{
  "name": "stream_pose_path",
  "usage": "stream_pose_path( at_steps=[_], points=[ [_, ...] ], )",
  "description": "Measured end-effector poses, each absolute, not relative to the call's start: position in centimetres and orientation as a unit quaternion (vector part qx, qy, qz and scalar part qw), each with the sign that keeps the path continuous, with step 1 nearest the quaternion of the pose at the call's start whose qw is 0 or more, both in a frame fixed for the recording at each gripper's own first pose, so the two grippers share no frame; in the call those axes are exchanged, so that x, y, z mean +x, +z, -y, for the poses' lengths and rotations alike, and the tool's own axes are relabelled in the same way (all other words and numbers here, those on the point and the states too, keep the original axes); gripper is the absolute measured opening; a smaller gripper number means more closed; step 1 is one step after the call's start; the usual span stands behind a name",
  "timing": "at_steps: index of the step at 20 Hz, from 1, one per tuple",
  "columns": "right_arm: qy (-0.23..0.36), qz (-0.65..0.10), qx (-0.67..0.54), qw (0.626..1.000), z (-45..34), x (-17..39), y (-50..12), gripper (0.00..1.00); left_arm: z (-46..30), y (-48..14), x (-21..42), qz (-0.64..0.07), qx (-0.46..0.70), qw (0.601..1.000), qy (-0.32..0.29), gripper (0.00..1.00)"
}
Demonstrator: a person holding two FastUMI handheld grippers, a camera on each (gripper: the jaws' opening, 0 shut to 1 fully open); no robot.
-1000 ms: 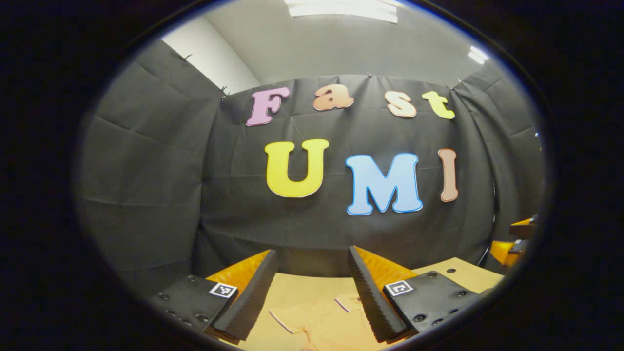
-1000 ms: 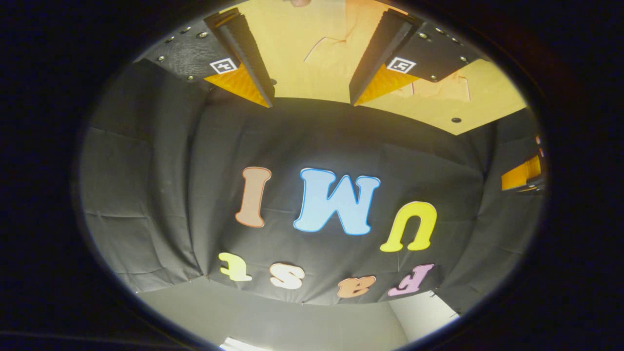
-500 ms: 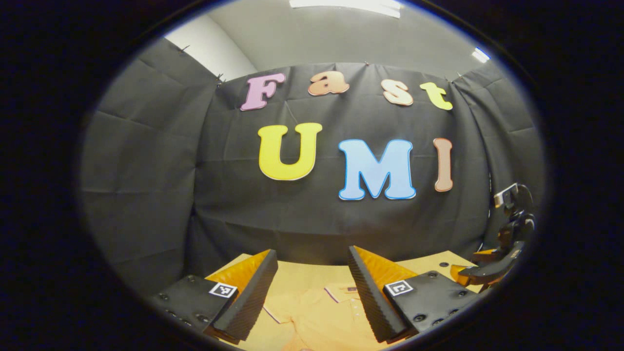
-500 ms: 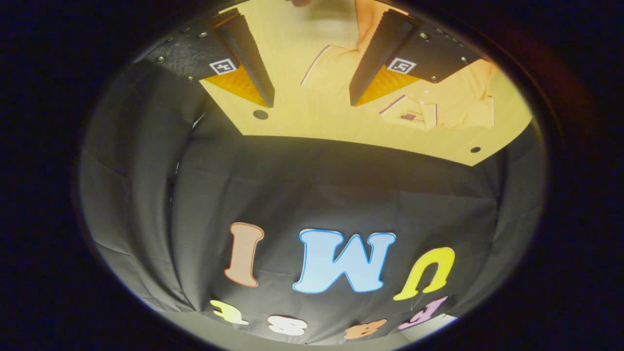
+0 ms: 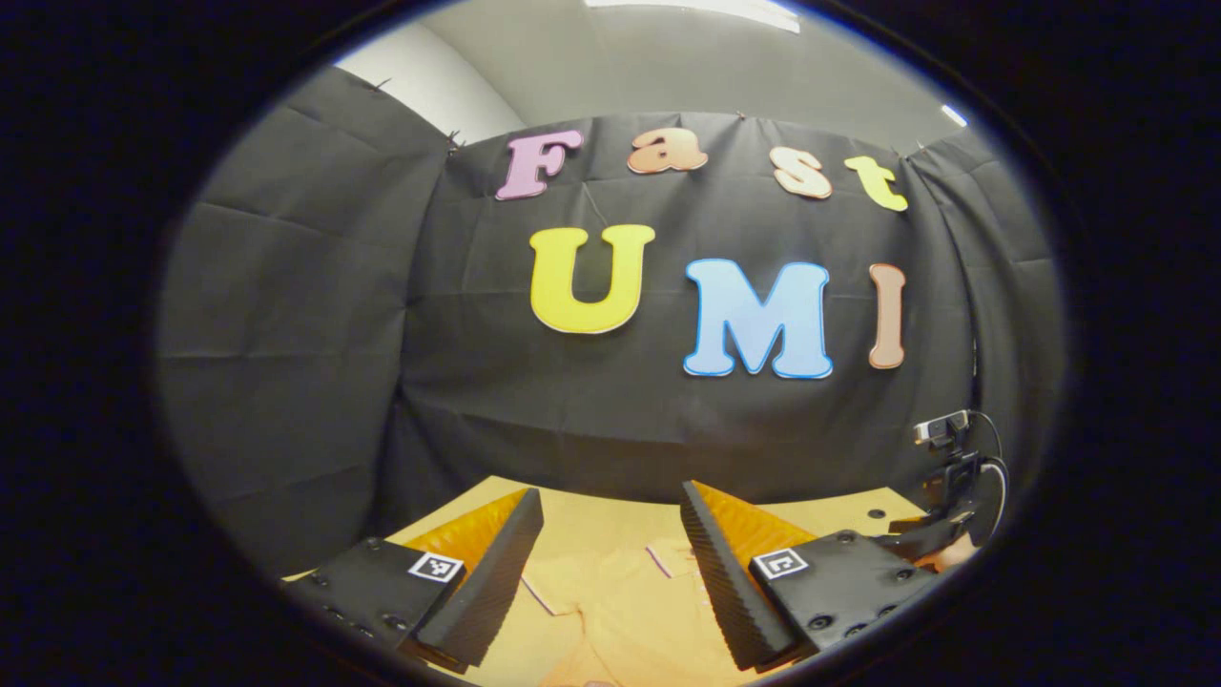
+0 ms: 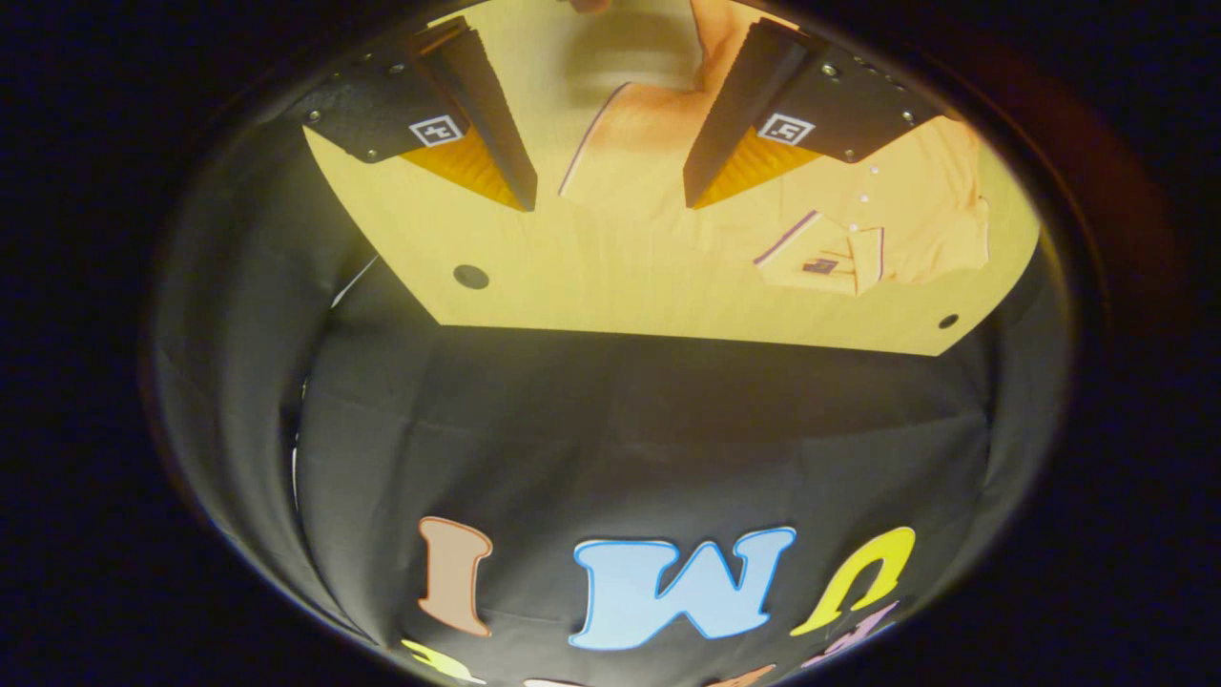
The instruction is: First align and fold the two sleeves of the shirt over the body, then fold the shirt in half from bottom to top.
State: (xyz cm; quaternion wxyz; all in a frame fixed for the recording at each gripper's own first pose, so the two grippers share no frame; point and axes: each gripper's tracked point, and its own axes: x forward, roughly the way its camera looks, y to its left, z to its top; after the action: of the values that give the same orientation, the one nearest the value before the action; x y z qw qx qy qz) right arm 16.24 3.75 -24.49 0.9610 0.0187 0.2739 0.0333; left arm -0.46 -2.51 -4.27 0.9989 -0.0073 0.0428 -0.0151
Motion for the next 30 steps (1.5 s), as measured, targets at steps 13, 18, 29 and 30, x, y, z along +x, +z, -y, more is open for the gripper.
stream_pose_path(
  at_steps=[13, 18, 29, 30],
  points=[
    [0.009, -0.384, 0.054, 0.922, -3.4, 18.9, -34.4, 0.96, 2.7, -5.6, -0.7, -0.060, 0.026, 0.998, 0.004, 0.94],
    [0.017, -0.397, 0.074, 0.915, -4.0, 18.8, -35.0, 0.96, 2.7, -6.3, -1.3, -0.071, 0.020, 0.997, 0.005, 0.96],
    [0.013, -0.412, 0.104, 0.905, -3.9, 18.4, -35.0, 0.13, 2.2, -6.6, -2.7, -0.074, 0.010, 0.997, 0.008, 0.93],
    [0.009, -0.412, 0.107, 0.905, -3.9, 18.6, -35.1, 0.01, 2.1, -6.6, -2.9, -0.074, 0.011, 0.997, 0.009, 0.93]
  ],
)
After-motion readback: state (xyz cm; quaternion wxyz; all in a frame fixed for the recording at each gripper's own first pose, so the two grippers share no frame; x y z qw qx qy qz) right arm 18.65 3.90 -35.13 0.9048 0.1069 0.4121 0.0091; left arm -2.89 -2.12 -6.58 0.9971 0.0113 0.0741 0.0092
